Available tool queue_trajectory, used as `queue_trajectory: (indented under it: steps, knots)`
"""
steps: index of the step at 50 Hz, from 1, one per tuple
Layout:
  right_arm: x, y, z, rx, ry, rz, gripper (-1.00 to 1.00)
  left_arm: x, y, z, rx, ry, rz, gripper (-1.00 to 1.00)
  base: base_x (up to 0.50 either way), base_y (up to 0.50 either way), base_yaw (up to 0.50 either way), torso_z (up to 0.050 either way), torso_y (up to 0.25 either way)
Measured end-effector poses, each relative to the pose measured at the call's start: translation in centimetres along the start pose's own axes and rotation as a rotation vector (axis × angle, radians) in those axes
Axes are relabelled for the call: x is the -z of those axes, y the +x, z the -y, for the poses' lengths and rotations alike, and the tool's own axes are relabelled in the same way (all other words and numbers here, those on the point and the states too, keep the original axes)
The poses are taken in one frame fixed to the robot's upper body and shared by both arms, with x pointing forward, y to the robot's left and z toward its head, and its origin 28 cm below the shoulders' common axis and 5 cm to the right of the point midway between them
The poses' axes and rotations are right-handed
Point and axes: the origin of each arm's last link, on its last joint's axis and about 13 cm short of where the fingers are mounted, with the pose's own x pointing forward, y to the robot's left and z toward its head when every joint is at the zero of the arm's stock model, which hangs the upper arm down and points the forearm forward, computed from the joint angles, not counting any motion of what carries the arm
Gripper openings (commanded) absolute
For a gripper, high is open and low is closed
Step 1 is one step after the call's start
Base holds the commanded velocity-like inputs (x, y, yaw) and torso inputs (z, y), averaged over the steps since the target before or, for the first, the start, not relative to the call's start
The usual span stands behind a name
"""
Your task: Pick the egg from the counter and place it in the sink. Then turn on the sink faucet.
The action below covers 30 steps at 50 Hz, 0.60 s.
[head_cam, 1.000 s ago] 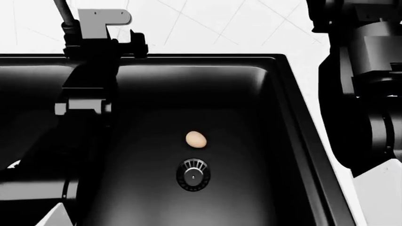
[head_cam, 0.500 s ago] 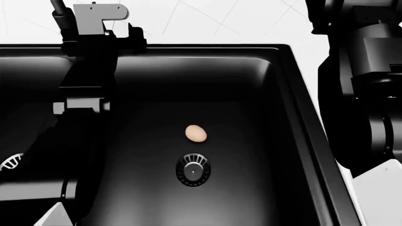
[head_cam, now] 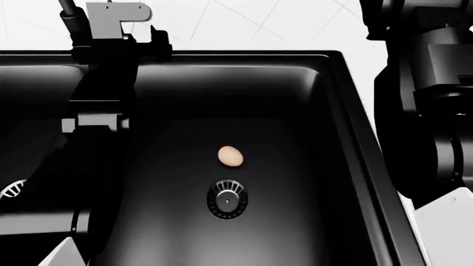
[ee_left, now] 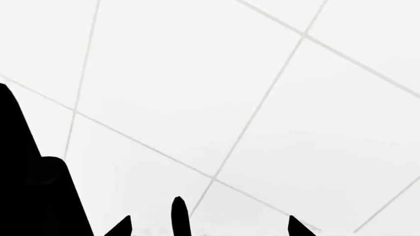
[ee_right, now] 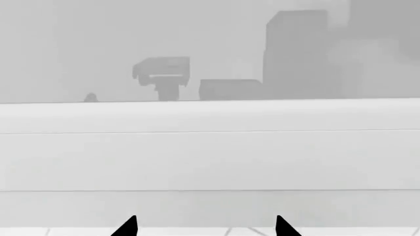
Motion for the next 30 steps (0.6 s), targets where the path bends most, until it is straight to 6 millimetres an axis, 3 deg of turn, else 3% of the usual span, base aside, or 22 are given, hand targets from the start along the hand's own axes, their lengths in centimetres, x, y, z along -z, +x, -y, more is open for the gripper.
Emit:
queue_trajectory:
  steps: [4, 9, 30]
  knots:
    - [0.0, 0.0, 0.0, 0.000, 0.000, 0.000, 1.00, 0.0, 0.0, 0.0, 0.000, 0.001, -0.001, 1.00, 0.00, 0.00, 0.00, 0.000, 0.000]
    - [0.0, 0.0, 0.1, 0.003, 0.000, 0.000, 1.00, -0.5, -0.1, 1.7, 0.100, -0.033, 0.040, 1.00, 0.00, 0.00, 0.00, 0.000, 0.000]
    - [-0.1, 0.0, 0.5, 0.009, -0.002, -0.002, 1.00, -1.3, 0.0, 2.1, 0.095, -0.302, 0.064, 1.00, 0.00, 0.00, -0.01, 0.000, 0.000]
